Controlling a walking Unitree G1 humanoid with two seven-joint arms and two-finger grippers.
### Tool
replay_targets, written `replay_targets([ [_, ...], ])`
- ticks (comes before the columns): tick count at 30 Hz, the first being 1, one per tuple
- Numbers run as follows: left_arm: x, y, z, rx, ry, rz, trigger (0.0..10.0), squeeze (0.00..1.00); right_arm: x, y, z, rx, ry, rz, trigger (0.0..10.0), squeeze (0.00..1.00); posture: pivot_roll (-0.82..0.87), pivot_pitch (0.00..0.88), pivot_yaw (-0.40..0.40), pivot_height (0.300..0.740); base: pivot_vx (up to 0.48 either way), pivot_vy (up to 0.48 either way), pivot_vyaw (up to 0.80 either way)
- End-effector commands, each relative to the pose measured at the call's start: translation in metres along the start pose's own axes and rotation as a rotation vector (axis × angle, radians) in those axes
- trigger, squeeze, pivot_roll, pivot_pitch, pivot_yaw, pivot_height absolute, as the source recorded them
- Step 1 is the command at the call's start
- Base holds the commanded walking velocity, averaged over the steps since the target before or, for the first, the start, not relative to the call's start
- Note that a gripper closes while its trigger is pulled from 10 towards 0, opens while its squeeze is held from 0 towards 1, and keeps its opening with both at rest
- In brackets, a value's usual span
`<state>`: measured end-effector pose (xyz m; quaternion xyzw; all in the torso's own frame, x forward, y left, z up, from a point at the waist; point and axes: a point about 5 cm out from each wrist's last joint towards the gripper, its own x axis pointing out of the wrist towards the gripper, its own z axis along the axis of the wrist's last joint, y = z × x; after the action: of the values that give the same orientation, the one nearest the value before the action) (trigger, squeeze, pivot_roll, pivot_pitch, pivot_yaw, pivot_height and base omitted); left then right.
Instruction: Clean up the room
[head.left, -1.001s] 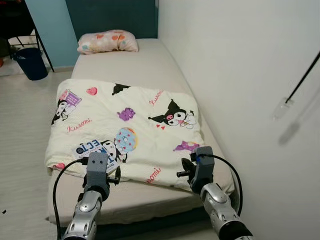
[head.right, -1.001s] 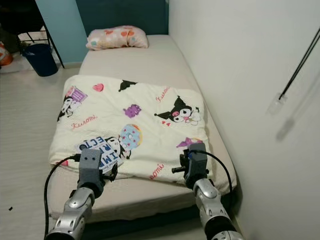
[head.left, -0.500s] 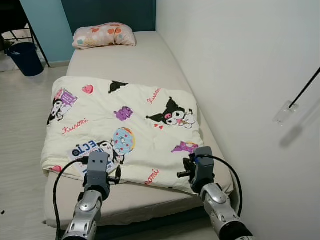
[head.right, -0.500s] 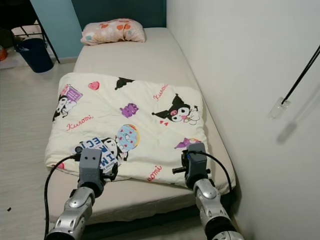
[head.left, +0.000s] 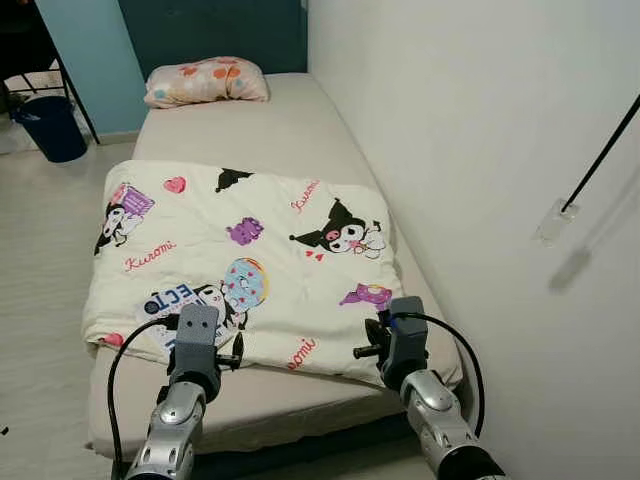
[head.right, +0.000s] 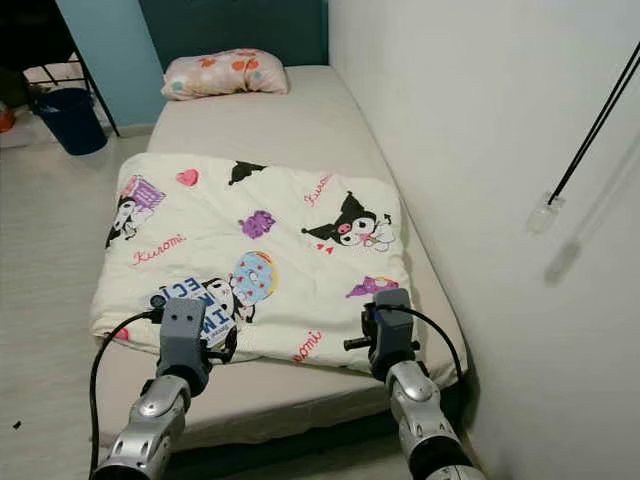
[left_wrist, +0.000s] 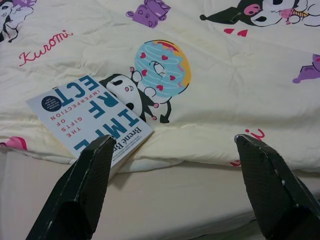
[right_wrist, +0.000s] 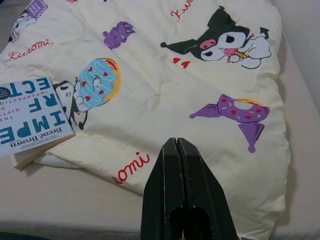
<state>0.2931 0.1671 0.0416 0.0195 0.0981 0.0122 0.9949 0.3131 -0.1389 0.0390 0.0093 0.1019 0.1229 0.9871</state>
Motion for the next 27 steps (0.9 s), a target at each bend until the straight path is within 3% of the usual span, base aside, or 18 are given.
replay_targets([
  [1, -0.0035, 0.0015, -0.0068, 0.017, 0.022, 0.003, 10.0, 0.0, -0.0032, 0.001, -0.0073, 0.015, 0.02, -0.003, 10.0, 0.0, -0.04, 0.108, 0.016, 0.735, 0.0, 0.0, 0.0],
  [13, -0.0031, 0.0027, -0.0067, 0.023, 0.025, 0.004, 10.0, 0.0, -0.0032, 0.0025, -0.0084, 0.02, 0.027, 0.008, 10.0, 0.0, -0.04, 0.103, 0.017, 0.735, 0.0, 0.0, 0.0],
  [27, -0.0038, 0.003, -0.0078, 0.022, 0.03, 0.009, 10.0, 0.0, -0.0037, 0.003, -0.0084, 0.023, 0.023, 0.015, 10.0, 0.0, -0.04, 0.115, 0.014, 0.685, 0.0, 0.0, 0.0],
])
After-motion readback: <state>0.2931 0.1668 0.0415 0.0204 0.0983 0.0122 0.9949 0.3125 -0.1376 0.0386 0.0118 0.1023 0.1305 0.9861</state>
